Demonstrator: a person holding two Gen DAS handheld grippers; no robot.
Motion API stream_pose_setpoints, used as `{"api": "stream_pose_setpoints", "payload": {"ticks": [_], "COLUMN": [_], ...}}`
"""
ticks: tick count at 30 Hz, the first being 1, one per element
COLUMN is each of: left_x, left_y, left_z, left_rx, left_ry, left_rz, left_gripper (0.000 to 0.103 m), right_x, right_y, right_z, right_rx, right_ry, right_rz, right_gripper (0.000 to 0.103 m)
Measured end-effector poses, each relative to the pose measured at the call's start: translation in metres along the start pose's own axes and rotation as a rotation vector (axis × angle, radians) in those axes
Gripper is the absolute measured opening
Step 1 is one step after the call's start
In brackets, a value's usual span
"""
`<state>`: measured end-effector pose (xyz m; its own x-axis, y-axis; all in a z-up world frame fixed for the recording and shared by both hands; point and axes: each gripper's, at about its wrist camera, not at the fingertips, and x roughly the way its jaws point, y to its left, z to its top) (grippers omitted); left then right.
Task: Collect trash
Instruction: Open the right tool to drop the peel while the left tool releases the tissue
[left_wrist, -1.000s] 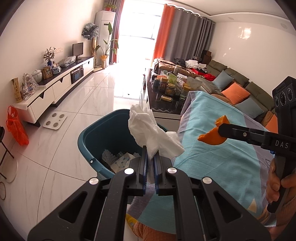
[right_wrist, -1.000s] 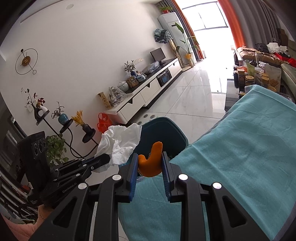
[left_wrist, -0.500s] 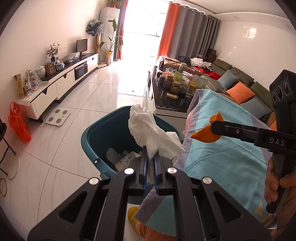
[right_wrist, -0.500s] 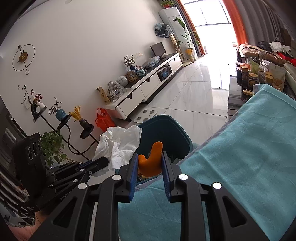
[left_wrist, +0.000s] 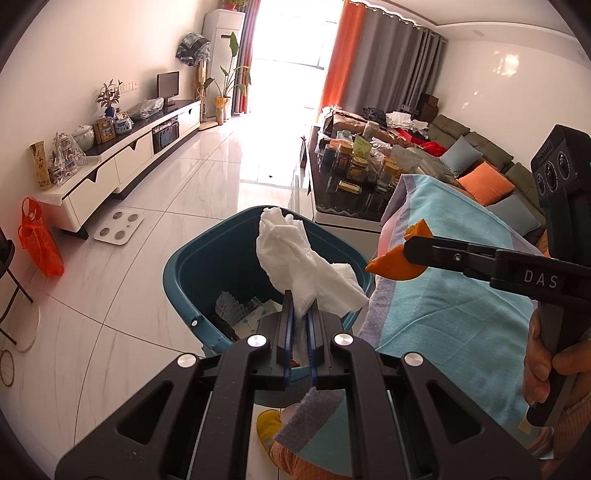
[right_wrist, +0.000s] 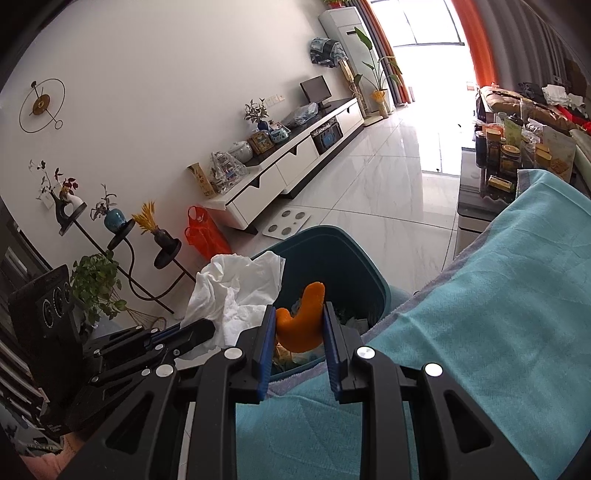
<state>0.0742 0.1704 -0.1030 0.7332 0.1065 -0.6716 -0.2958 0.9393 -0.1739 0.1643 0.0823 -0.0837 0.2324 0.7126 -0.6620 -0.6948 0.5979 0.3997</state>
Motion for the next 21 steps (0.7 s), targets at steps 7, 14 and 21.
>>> {"api": "stream_pose_setpoints", "payload": {"ticks": [7,14,21], "left_x": [0.007,0.016,0.023], "left_y": [0.002,0.002,0.004], "left_z": [0.001,0.004,0.003], "left_rx": [-0.014,-0.021,-0.025], "left_ry": [0.008,0.015,0.021], "left_rz": [0.001,0.008,0.013], "left_gripper": [0.007,0.007,0.007], "right_x": [0.011,0.023,0.034], "right_y": [0.003,0.007,0.013], "right_z": [0.003,0.005,0.006], "right_rx": [-0.001,-0.009,-0.014], "right_ry": [0.016,0.038,0.06], "right_rz": [-0.009,-0.017,-0.027], "right_gripper": [0.023,0.023,0.023]}}
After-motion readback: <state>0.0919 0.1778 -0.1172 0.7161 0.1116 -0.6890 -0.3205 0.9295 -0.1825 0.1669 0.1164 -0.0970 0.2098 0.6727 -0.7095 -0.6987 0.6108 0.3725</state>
